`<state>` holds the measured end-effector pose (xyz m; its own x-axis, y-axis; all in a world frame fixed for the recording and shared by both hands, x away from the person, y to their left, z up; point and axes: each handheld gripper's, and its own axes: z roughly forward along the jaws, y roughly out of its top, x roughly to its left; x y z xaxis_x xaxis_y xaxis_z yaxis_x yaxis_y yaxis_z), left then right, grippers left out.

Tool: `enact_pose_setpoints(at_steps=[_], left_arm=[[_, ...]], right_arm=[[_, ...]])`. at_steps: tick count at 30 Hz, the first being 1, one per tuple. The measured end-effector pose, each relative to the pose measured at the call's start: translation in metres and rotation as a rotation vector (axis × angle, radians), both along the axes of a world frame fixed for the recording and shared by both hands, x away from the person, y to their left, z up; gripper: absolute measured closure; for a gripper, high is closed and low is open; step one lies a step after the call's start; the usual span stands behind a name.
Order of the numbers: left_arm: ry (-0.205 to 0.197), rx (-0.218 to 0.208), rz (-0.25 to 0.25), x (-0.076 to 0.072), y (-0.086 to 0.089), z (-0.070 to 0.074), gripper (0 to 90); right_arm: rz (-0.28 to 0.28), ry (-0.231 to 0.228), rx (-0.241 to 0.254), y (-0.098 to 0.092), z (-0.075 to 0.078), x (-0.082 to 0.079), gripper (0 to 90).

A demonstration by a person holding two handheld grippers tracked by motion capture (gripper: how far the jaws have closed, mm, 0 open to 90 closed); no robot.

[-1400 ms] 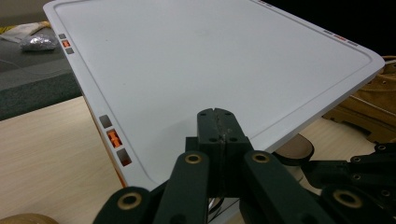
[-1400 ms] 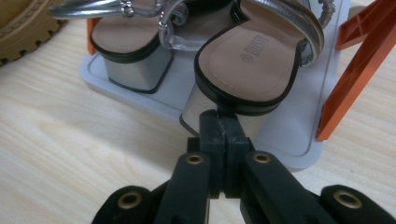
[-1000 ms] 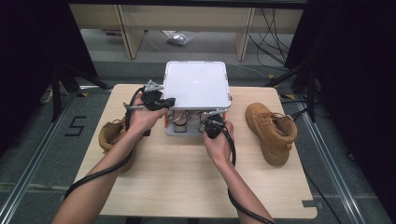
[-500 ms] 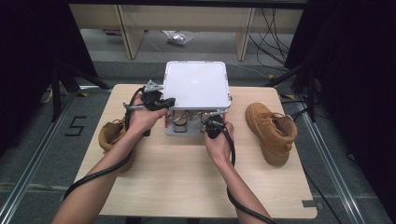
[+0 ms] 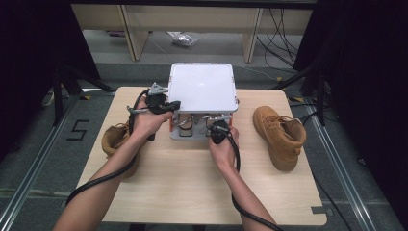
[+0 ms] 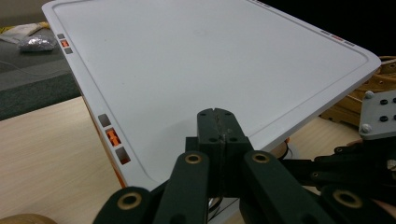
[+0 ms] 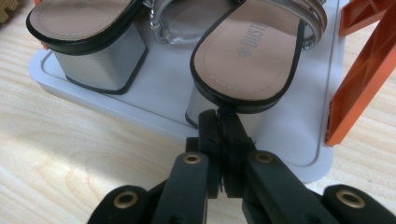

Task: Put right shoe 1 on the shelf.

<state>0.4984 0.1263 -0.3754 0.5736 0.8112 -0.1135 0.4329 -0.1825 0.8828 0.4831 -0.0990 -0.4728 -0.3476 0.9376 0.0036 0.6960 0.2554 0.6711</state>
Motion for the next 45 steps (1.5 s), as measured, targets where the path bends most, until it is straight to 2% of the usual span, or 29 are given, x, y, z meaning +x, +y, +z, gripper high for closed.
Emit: enact_pose_setpoints(at_steps=[3, 7, 8, 9, 15, 16, 18, 22, 23, 25, 26, 27, 28, 29, 31, 33, 39, 41, 42, 45], left_arm=[[0.001, -0.003, -0.001, 0.0, 0.0, 0.0, 89.8], [0.0, -0.002, -0.001, 0.0, 0.0, 0.0, 89.8], [0.0, -0.001, -0.001, 0.0, 0.0, 0.0, 89.8], [0.0, -0.002, -0.001, 0.0, 0.0, 0.0, 89.8], [-0.005, -0.011, 0.0, 0.0, 0.0, -0.001, 89.6], [-0.006, -0.012, -0.001, 0.0, 0.0, -0.001, 89.6], [-0.007, -0.015, -0.001, 0.0, 0.001, -0.001, 89.3], [0.01, -0.012, -0.001, 0.0, 0.003, 0.002, 86.9], [0.01, -0.027, 0.001, -0.001, 0.004, 0.003, 84.9], [0.005, -0.031, 0.005, -0.004, 0.006, 0.007, 81.7], [0.005, -0.031, 0.005, -0.004, 0.006, 0.007, 80.0], [-0.003, -0.036, 0.0, -0.005, 0.009, 0.009, 78.3], [-0.012, -0.034, 0.017, -0.01, 0.012, 0.014, 77.2], [-0.019, -0.033, 0.018, -0.012, 0.015, 0.016, 75.8], [-0.016, -0.028, 0.023, -0.015, 0.017, 0.018, 72.5], [-0.002, -0.036, 0.019, -0.022, 0.025, 0.021, 67.3], [-0.003, -0.04, 0.056, -0.037, 0.043, 0.024, 61.1], [0.0, -0.047, 0.071, -0.04, 0.05, 0.025, 60.0], [0.005, -0.048, 0.078, -0.042, 0.053, 0.025, 59.0], [0.012, -0.048, 0.09, -0.046, 0.062, 0.027, 57.5]], right_arm=[[-0.001, 0.002, 0.01, 0.0, 0.0, 0.0, 86.6], [0.014, 0.002, 0.024, -0.002, 0.002, -0.003, 78.2], [0.009, 0.006, 0.039, -0.002, 0.003, -0.005, 74.7], [0.024, 0.005, 0.044, -0.005, 0.005, -0.006, 66.6], [0.054, 0.003, 0.102, -0.023, 0.018, -0.03, 59.4], [0.065, -0.007, 0.098, -0.028, 0.019, -0.034, 58.6], [0.062, 0.012, 0.114, -0.036, 0.02, -0.042, 58.3], [0.073, -0.009, 0.126, -0.053, 0.017, -0.055, 50.5], [0.087, -0.019, 0.146, -0.058, 0.016, -0.057, 50.4], [0.075, -0.003, 0.185, -0.066, 0.015, -0.064, 51.3], [0.075, -0.003, 0.185, -0.066, 0.015, -0.064, 51.3], [0.081, -0.035, 0.201, -0.074, 0.013, -0.07, 55.4], [0.069, -0.044, 0.234, -0.075, 0.012, -0.072, 56.7], [0.072, -0.049, 0.241, -0.079, 0.011, -0.074, 57.5], [0.07, -0.062, 0.237, -0.082, 0.009, -0.08, 56.4], [0.088, -0.069, 0.282, -0.085, 0.007, -0.084, 54.3], [0.102, -0.073, 0.253, -0.086, 0.007, -0.095, 54.9], [0.099, -0.064, 0.281, -0.084, 0.007, -0.097, 55.5], [0.11, -0.079, 0.268, -0.085, 0.007, -0.096, 55.7], [0.096, -0.066, 0.284, -0.081, 0.01, -0.099, 55.5]])
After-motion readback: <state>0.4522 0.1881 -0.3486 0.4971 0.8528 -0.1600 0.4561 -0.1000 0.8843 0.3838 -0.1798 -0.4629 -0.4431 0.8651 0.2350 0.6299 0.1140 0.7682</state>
